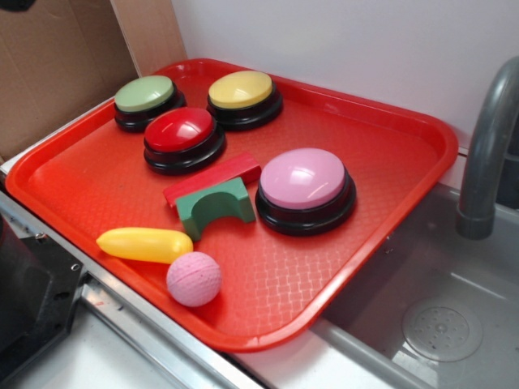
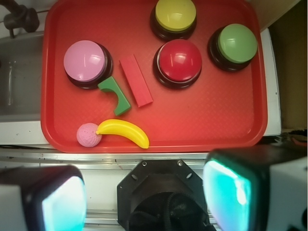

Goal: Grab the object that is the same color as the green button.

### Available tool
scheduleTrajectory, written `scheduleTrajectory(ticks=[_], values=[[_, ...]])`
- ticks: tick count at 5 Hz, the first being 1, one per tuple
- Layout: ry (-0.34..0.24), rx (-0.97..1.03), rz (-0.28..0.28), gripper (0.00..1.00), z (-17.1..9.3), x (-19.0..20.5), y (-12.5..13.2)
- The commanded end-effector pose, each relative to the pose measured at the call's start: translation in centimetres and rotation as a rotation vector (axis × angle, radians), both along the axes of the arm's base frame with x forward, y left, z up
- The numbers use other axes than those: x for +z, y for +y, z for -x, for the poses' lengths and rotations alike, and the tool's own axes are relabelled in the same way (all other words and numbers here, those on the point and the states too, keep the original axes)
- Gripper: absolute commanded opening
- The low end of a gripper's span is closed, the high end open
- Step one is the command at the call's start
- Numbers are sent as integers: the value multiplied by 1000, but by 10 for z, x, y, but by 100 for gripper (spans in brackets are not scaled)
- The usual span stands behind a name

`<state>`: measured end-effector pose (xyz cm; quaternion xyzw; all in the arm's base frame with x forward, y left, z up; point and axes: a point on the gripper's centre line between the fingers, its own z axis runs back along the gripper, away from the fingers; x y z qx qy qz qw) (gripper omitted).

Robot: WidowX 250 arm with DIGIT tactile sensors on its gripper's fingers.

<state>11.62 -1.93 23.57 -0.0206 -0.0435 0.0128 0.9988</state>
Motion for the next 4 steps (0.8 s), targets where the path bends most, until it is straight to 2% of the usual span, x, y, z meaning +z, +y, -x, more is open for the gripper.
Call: scheduleTrajectory(ticks=[1, 2, 3, 4], values=[[0, 0, 0, 100, 0, 0, 0], [-59, -31, -2, 100, -11, -17, -9], [-76, -98, -11, 100, -25, -44, -21], [-130, -217, 34, 100, -41, -74, -32]])
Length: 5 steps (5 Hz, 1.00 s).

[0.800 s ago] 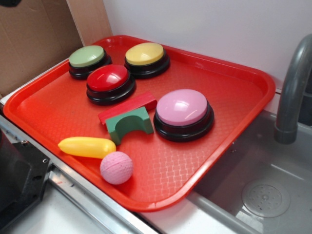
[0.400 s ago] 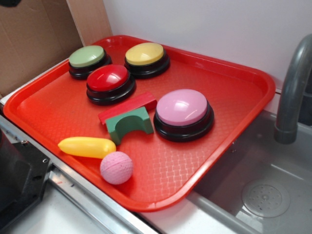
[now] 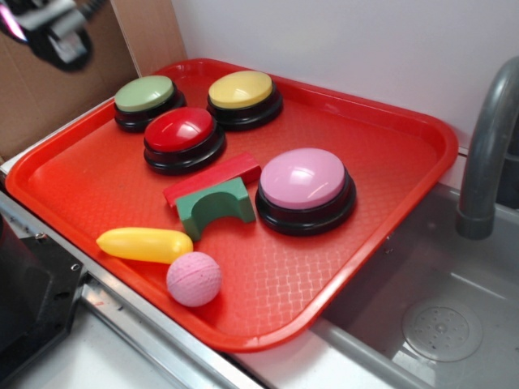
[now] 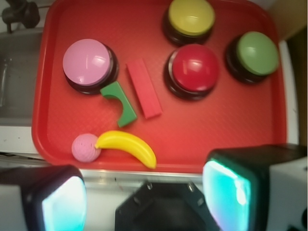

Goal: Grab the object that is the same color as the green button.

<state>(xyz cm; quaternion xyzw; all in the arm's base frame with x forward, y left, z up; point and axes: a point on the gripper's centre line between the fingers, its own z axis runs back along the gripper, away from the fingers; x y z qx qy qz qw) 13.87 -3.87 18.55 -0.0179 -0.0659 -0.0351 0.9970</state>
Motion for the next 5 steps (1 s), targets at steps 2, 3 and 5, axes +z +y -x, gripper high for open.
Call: scheduleTrajectory(ticks=[2, 3, 5], values=[[-69, -147, 7, 100, -44, -85, -30], [-58, -128, -3, 100, -50, -100, -33], [-14, -104, -29, 100, -53, -127, -32]])
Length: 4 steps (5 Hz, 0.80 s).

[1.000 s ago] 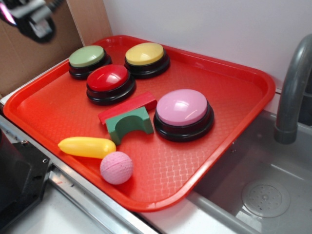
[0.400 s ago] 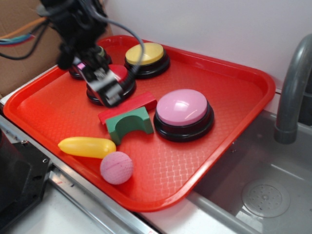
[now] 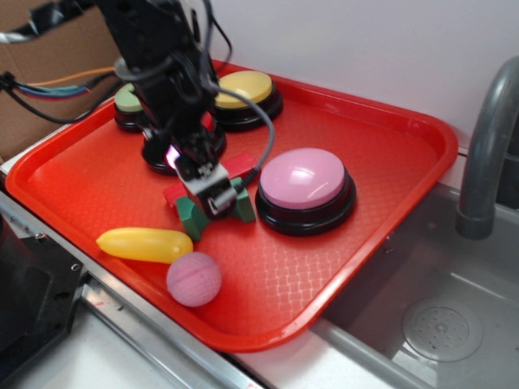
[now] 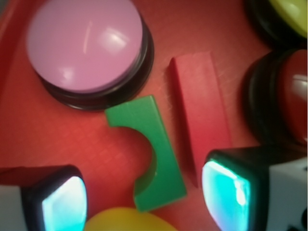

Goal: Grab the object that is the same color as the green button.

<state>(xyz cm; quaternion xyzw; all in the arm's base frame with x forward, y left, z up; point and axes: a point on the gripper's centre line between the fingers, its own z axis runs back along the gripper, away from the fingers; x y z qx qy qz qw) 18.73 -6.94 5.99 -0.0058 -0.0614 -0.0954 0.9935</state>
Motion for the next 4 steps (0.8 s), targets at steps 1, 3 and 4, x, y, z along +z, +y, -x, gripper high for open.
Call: scheduleTrajectory(ticks=[1, 3, 4], values=[[-4, 25, -9, 100, -7, -12, 0], [26, 56, -81, 9, -8, -24, 1], [37, 67, -86, 1, -9, -28, 1]])
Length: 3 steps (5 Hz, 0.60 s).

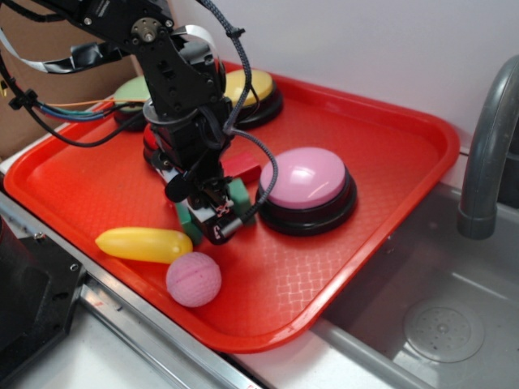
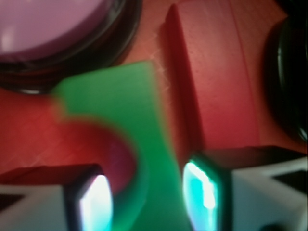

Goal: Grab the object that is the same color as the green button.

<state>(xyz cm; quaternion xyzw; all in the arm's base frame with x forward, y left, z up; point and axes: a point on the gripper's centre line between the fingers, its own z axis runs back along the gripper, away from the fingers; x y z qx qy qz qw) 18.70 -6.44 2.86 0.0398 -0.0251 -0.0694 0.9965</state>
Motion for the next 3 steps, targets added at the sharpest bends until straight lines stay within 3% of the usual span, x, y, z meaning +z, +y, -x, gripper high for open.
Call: scheduleTrajectory(ticks=[1, 3], values=[[-9, 12, -13, 0, -10, -1, -4], [-15, 109, -20, 0, -6, 28, 6]])
